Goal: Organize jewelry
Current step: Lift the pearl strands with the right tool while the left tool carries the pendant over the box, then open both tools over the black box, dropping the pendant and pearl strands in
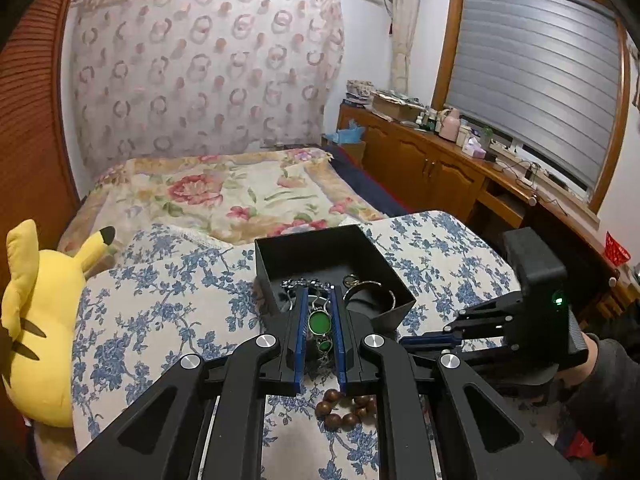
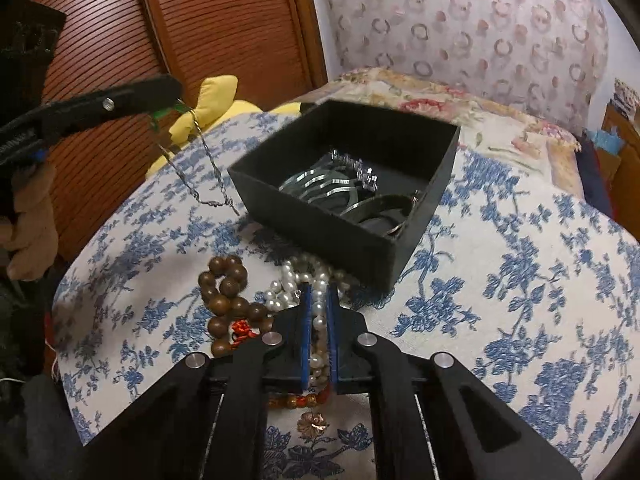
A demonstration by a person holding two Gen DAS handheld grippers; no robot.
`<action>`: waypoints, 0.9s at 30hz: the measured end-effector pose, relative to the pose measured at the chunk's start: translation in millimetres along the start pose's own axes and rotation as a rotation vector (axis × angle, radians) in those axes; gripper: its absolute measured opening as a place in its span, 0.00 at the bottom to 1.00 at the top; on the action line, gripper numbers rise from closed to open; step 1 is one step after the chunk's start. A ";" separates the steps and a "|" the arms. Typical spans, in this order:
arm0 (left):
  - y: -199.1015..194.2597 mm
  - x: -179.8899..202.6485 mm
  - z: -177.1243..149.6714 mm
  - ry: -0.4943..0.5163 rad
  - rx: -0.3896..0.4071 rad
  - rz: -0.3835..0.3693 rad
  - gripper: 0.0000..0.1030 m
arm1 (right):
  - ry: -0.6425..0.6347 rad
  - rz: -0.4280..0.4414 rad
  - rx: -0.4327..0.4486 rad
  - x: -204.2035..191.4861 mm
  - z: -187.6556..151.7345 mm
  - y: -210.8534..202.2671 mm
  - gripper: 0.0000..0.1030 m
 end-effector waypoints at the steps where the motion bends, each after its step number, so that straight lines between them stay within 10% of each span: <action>1: 0.1 0.6 0.7 0.000 0.001 -0.001 0.10 | -0.008 -0.016 0.013 0.1 3.6 -5.7 0.08; 27: 36.5 13.9 43.7 -0.022 0.006 -0.039 0.10 | -0.163 -0.233 0.426 38.7 171.0 -156.4 0.08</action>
Point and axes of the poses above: each gripper's, at about its wrist camera, not at the fingertips, and y roughly the way its jaws point, x to its right, z to its top, the point moved 8 cm from there along y, roughly the way its jaws point, and after that the axes turned 15 degrees about -y, right-handed, at the moved point
